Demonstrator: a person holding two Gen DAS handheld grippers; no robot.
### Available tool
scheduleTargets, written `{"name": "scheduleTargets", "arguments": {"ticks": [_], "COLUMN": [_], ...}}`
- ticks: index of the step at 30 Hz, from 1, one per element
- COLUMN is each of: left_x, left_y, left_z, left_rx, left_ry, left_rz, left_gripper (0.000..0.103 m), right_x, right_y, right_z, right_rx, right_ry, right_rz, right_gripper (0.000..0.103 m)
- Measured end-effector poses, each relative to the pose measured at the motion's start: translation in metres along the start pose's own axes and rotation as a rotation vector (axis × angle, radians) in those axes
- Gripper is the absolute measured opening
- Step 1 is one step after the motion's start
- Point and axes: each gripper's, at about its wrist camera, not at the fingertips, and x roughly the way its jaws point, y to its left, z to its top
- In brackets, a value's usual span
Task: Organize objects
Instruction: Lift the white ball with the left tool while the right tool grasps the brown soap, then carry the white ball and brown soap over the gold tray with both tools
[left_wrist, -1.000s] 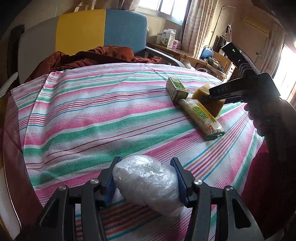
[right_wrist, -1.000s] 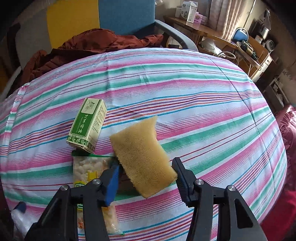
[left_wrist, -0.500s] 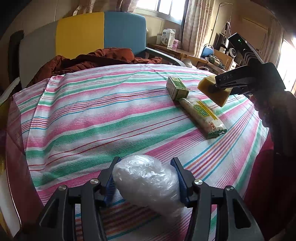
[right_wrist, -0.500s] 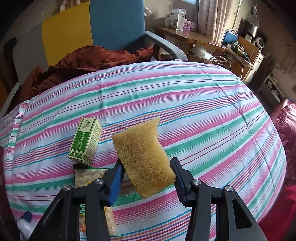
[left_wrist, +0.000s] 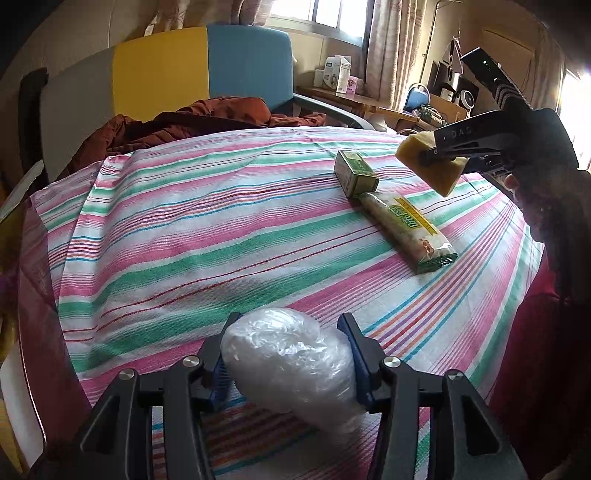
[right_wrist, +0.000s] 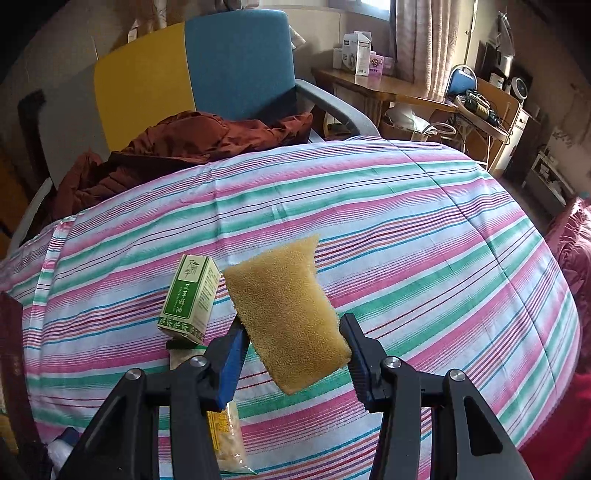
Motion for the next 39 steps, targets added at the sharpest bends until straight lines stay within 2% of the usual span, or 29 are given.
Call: {"name": "scheduleTargets", "arguments": {"ticks": [10,17,21,25,30,39], "left_x": [-0.001,-0.007,-0.023,-0.056,-0.101,-0.152], "left_y": [-0.001,0.001,0.0,0.008,0.036,0.121], "left_z": [-0.001,0.002,0.004,0.006,0.011,-0.008], "left_rx": [0.01,-0.015,-0.022,-0.053,-0.125,-0.332], "left_ry": [0.006,0.04,0.033,-0.008,-0.083,-0.144], "left_rz": [0.018,0.024,0.01,-0.015,-0.014,0.098], "left_gripper": [0.052,0.048,0.047,0.047,0.047,0.047], "right_x": [-0.009,-0.018,-0.021,-0.032,-0.05,-0.094], "right_y": [0.003,0.009,0.02,0.029,0.068,0.179], "right_z": [-0.001,-0.002,-0.006,-0.01,-0.027,-0.07], "right_rx": [-0.003,-0.021,-0.055,-0.064,-0.136,-0.29], "right_ry": [-0.037,-0.071,-0.072,-0.07,-0.052,-0.041], "right_rz": [0.04,0.098,0.132,0.183,0.258,0.483], "right_gripper": [0.05,0.05,0.05,0.05,0.05,0.05]}}
